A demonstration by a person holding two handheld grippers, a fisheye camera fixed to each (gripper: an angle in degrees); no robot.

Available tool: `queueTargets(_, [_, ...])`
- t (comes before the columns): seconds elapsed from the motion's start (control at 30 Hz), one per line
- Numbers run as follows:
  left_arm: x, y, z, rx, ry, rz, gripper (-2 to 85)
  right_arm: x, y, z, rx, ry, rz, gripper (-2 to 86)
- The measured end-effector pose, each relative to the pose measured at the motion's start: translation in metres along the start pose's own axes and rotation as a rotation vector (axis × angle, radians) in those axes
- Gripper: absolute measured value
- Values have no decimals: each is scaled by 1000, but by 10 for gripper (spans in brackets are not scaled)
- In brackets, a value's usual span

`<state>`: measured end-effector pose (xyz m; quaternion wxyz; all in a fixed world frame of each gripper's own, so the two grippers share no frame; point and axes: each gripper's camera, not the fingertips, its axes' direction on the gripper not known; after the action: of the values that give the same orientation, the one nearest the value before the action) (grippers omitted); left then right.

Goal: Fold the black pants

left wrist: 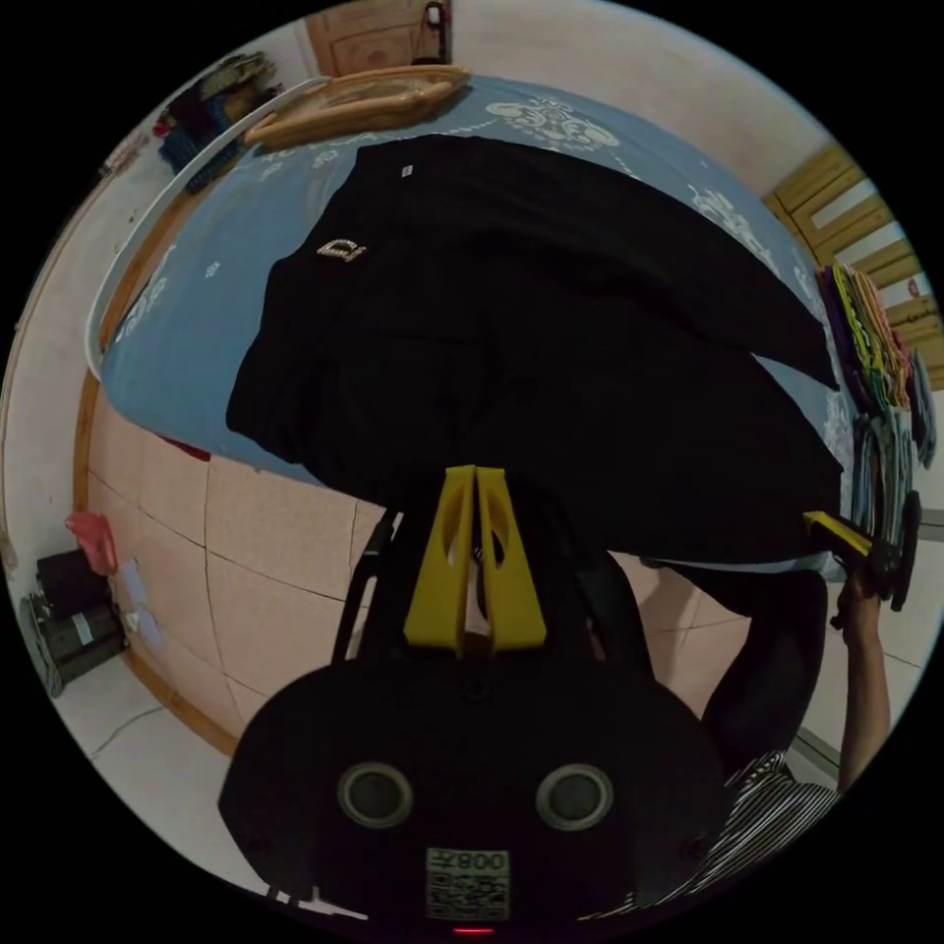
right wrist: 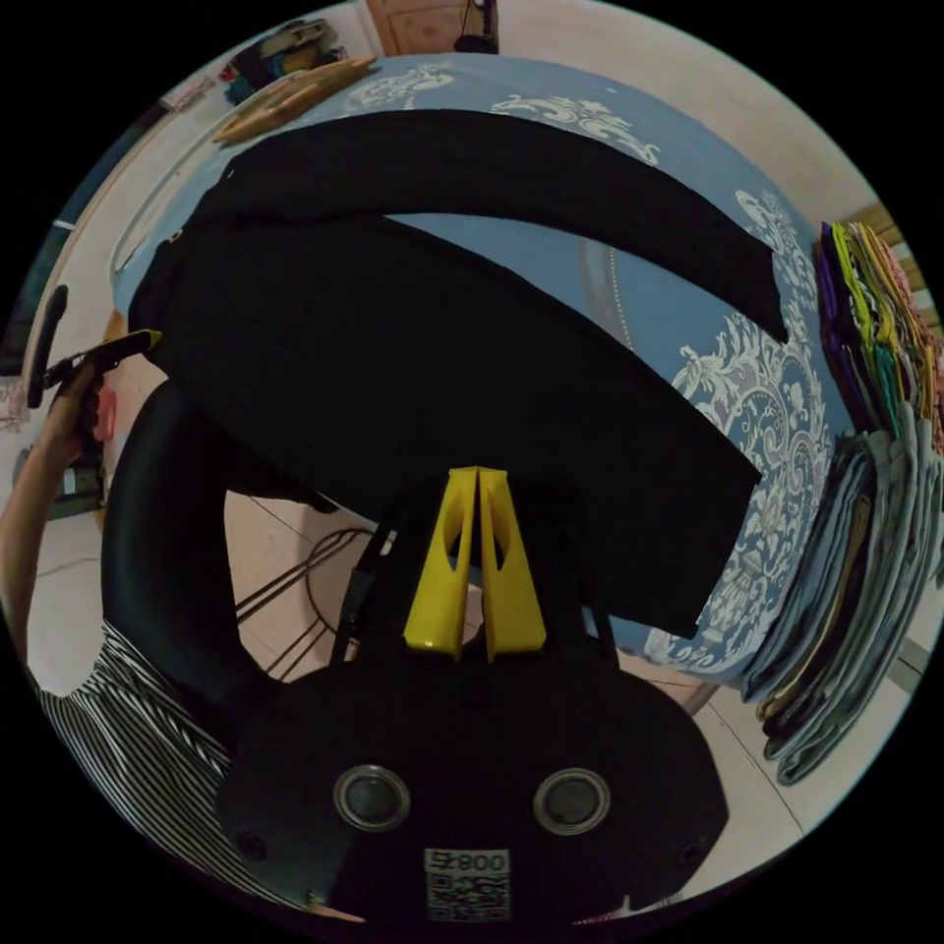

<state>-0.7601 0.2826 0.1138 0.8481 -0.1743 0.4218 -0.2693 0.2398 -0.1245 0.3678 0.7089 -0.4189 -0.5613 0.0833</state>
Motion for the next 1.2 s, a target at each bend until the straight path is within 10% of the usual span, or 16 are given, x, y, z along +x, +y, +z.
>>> queueTargets(0.27, [5,12,-29,-28,-56,102,1,-15,-4,51,53,185,-62,1])
queueTargets(1.2, [-86,-80,-148,233,42,-20,1,28,-235,162,105,-287,-173,1])
